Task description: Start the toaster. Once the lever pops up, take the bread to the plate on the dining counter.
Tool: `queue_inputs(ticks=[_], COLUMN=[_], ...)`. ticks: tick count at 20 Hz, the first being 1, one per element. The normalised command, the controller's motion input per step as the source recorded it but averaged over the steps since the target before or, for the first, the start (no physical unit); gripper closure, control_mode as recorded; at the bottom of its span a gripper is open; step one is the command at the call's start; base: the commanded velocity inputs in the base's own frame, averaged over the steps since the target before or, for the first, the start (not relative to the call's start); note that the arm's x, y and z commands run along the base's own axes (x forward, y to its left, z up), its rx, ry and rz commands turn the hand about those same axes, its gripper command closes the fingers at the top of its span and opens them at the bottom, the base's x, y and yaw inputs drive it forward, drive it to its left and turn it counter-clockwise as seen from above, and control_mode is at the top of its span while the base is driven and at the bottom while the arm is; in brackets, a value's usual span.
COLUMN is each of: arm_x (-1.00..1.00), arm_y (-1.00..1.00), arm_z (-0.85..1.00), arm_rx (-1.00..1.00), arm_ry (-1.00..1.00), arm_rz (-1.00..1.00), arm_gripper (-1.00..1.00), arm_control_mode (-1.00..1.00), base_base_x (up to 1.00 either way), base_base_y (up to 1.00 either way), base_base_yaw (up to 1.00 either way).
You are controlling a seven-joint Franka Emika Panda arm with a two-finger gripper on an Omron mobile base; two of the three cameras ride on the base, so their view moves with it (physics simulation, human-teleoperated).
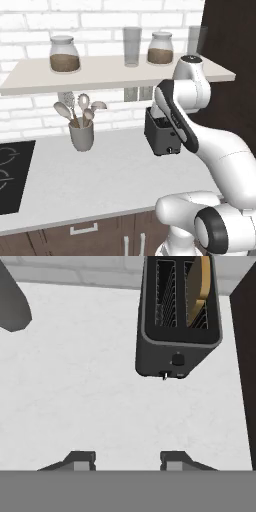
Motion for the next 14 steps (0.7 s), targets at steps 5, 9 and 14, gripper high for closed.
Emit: queue_inputs(ticks=[5, 9, 14], arm_x=[-0.21, -0.55, -0.21], arm_y=[0.0, -0.32, -0.56], arm_z=[-0.01, -0.12, -0.09], arm_rx=[0.0, 0.0, 0.0], arm_ry=[0.0, 0.0, 0.0], arm_rz=[0.0, 0.0, -0.02], arm_gripper=[-1.0, -1.0, -1.0], arm_control_mode=[-1.0, -1.0, -1.0], base_base_x=[0.0, 0.0, 0.0], base_base_y=[0.0, 0.0, 0.0], base_base_yaw=[0.0, 0.0, 0.0])
